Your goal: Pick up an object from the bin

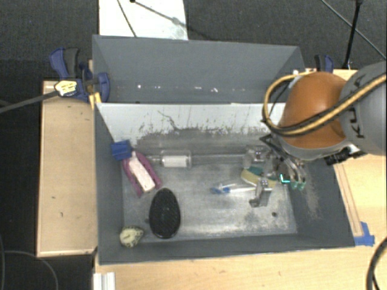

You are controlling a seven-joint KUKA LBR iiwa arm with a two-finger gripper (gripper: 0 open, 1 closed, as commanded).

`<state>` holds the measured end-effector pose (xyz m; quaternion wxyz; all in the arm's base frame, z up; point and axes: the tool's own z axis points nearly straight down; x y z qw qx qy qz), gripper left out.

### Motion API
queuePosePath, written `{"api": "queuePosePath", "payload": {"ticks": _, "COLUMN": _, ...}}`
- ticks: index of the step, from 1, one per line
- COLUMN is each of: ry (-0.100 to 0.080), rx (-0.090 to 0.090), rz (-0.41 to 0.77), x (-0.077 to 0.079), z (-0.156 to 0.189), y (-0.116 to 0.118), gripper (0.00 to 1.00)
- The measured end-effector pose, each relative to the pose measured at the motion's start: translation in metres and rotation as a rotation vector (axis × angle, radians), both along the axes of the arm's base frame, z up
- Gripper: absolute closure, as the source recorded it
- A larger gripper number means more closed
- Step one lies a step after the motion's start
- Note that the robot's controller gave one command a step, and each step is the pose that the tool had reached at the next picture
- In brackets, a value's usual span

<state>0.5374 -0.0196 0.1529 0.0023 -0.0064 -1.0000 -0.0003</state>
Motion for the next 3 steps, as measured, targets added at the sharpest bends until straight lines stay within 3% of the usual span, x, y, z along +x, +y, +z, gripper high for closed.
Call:
{"api": "queuePosePath", "payload": {"ticks": 1, "ry": -0.012, "rx": 0.001, "rz": 0.309, "x": -0.003, "z": 0.046, "y": 0.034, "gripper": 0.0}}
{"api": "queuePosePath", "payload": {"ticks": 2, "ry": -0.003, "rx": 0.0, "rz": 0.398, "x": 0.028, "z": -0.023, "y": -0.001, "gripper": 0.0}}
{"api": "queuePosePath", "payload": {"ticks": 3, "ry": -0.001, "rx": 0.001, "rz": 0.461, "x": 0.039, "z": -0.086, "y": -0.034, "gripper": 0.0}}
